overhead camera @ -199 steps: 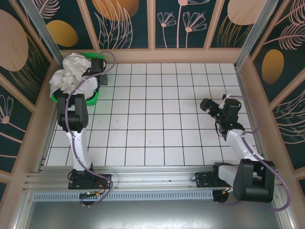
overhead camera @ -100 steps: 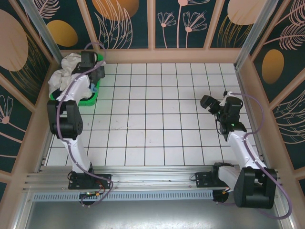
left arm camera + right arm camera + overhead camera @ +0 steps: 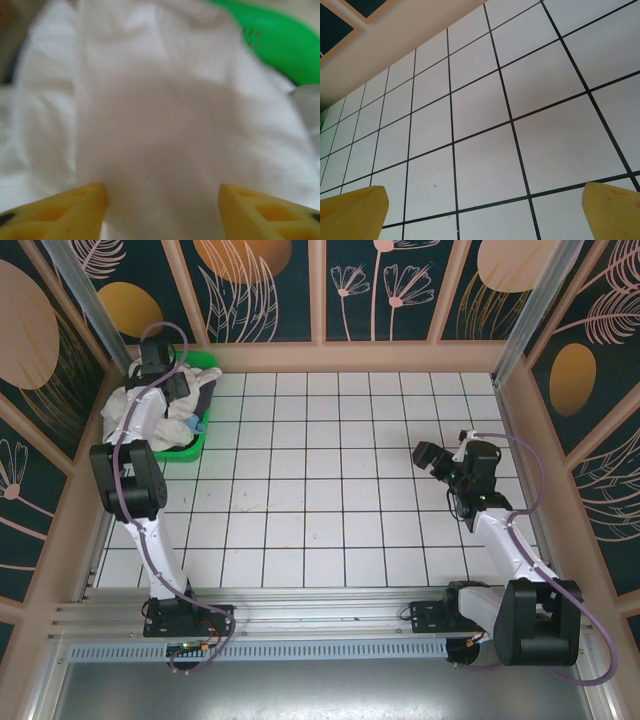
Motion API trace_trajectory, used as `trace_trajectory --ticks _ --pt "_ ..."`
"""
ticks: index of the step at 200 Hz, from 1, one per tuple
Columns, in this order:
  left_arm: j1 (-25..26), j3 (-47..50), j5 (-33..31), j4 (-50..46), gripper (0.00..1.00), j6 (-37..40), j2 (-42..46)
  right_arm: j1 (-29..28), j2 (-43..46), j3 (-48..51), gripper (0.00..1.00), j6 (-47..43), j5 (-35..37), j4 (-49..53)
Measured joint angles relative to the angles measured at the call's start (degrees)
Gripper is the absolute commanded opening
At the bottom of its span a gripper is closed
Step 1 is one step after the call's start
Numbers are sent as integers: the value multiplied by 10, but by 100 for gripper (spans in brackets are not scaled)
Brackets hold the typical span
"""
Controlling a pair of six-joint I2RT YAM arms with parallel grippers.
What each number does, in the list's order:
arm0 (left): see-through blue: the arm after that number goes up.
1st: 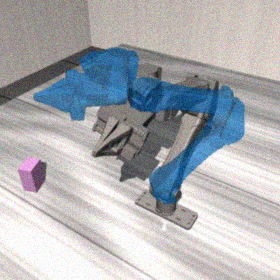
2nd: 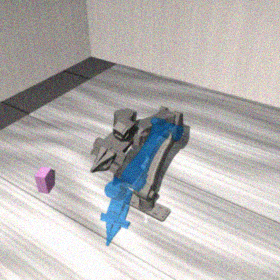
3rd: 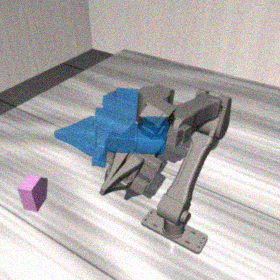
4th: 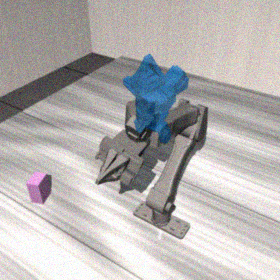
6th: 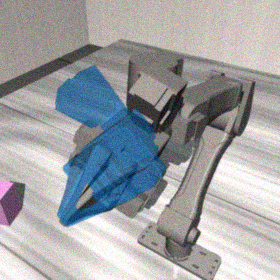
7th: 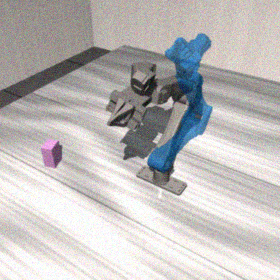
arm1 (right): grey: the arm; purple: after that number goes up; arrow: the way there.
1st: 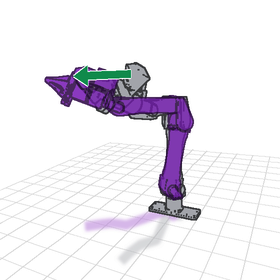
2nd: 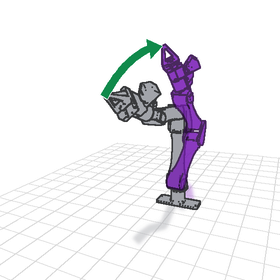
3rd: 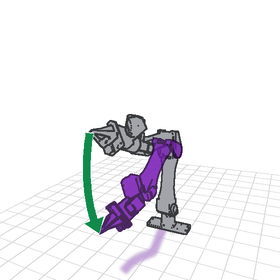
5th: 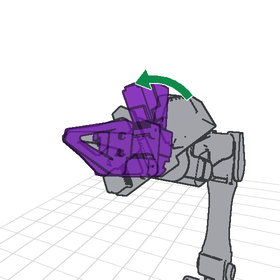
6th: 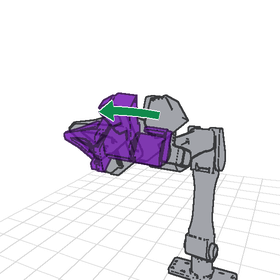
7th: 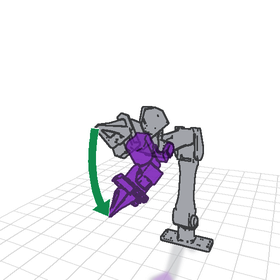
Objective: Fold and stack the t-shirts
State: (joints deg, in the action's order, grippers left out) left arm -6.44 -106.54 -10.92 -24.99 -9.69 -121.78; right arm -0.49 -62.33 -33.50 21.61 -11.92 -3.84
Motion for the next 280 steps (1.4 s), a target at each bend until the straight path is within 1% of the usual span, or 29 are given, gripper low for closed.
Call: trace_trajectory --ticks 7,12,41,57,62,87,121,134,155,182,195,209,232,247,264,280 --pt "0 -7 3 -9 31 -4 -13 0 0 0 99 -3 0 0" --pt "0 -11 5 -14 27 -8 -19 0 0 0 99 -3 0 0" --pt "0 -23 16 -26 14 -14 -22 0 0 0 99 -12 0 0" --pt "0 -23 21 -30 5 -20 -8 0 1 0 99 -16 0 -1" --pt "0 -23 22 -32 0 -22 -2 0 2 0 99 -16 1 -1" --pt "0 -23 35 -38 0 -20 40 0 2 0 99 -17 0 -2" --pt "1 -23 48 -41 0 -19 129 0 2 0 99 -16 -1 -3" --pt "0 -23 66 -39 0 -20 165 0 3 0 99 -15 -5 -7" --pt "0 -23 122 -18 0 -26 229 0 3 0 99 -8 -19 -16" --pt "9 -12 217 66 0 -62 321 0 7 0 99 4 -46 -28" --pt "30 -22 258 104 0 -85 353 0 14 0 99 13 -61 -35" --pt "75 -70 301 134 0 -102 358 0 24 0 99 19 -74 -42" --pt "179 -187 375 176 0 -127 317 0 39 -2 99 30 -94 -50" --pt "230 -256 416 194 0 -142 282 0 47 -11 99 33 -107 -50" --pt "255 -313 449 212 0 -163 247 0 59 -22 99 39 -120 -51" --pt "257 -322 463 225 0 -178 235 0 72 -26 99 43 -130 -54"
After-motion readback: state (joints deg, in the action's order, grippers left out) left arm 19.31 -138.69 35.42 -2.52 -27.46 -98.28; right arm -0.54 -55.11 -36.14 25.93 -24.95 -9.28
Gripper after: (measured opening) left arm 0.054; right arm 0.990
